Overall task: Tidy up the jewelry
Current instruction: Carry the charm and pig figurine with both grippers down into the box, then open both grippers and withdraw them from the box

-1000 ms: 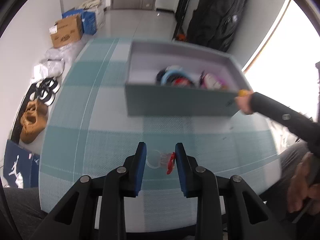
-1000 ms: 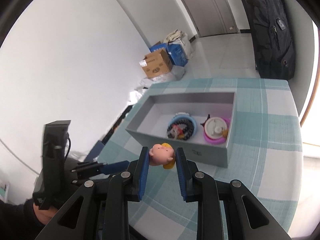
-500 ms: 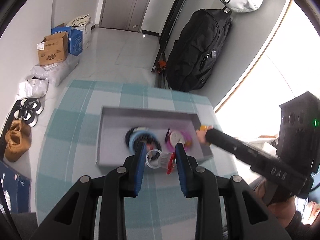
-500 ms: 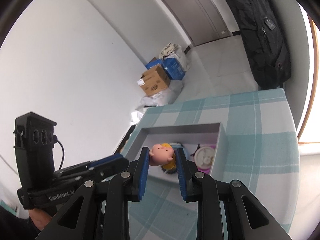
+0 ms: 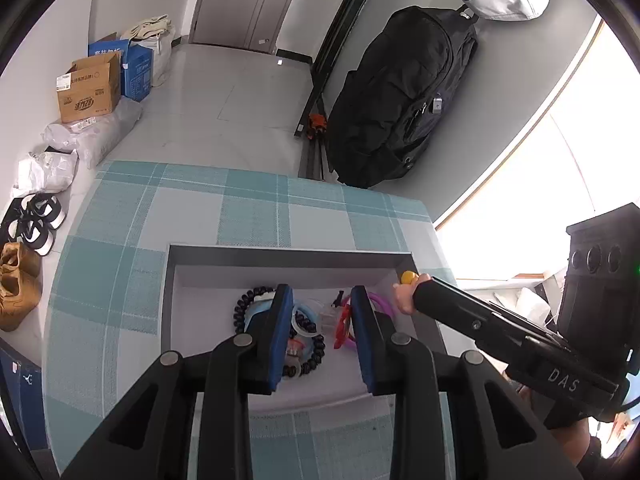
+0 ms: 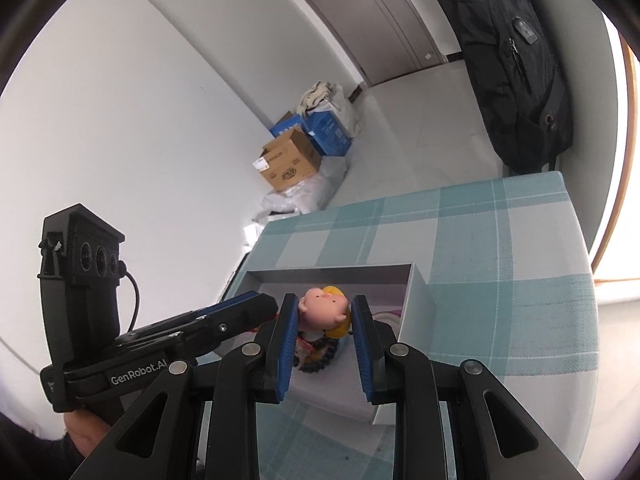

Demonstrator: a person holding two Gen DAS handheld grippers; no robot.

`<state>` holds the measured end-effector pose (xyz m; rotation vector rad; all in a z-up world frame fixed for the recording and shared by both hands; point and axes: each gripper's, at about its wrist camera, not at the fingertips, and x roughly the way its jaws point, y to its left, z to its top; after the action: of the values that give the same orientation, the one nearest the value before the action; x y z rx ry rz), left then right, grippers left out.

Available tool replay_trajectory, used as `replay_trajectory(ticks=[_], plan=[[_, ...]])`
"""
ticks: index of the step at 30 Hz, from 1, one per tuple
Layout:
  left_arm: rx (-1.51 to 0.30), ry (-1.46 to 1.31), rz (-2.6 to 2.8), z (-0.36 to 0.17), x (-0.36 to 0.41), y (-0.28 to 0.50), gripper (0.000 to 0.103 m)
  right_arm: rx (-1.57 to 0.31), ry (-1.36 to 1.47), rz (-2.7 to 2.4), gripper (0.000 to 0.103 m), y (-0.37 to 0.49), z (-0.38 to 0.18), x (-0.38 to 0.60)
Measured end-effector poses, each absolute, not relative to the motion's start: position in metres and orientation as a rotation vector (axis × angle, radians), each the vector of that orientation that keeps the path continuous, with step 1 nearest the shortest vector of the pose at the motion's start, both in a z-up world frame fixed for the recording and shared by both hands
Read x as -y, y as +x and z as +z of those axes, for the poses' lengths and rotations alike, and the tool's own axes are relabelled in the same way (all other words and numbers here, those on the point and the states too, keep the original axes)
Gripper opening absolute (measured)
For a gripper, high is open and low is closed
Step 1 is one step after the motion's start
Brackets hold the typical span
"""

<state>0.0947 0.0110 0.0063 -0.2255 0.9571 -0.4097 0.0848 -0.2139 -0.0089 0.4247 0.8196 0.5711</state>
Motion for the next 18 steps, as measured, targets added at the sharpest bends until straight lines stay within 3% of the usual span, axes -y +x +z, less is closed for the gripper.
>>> replay_trajectory(ticks=[14, 15, 16, 18], plan=[[-0.961, -0.289, -0.422, 0.004, -0.018, 0.104, 0.026, -0.82, 0.39, 0.563, 0.027, 0.084, -0.008, 0.209], [-0.976, -0.294, -0.414, 0.003, -0.019, 0.106, 0.031, -0.822, 0.388, 0.556, 0.028, 0.084, -0.009, 0.209], [-0.992, -0.291, -0.405, 0.002, -0.019, 0.108, 0.045, -0.824, 0.388, 0.556, 0.029, 0.084, -0.009, 0.209], [-1.012, -0.287, -0.388, 0.0, -0.019, 0.109, 0.062, -0.81, 0.381, 0.544, 0.038, 0.083, -0.006, 0.211]])
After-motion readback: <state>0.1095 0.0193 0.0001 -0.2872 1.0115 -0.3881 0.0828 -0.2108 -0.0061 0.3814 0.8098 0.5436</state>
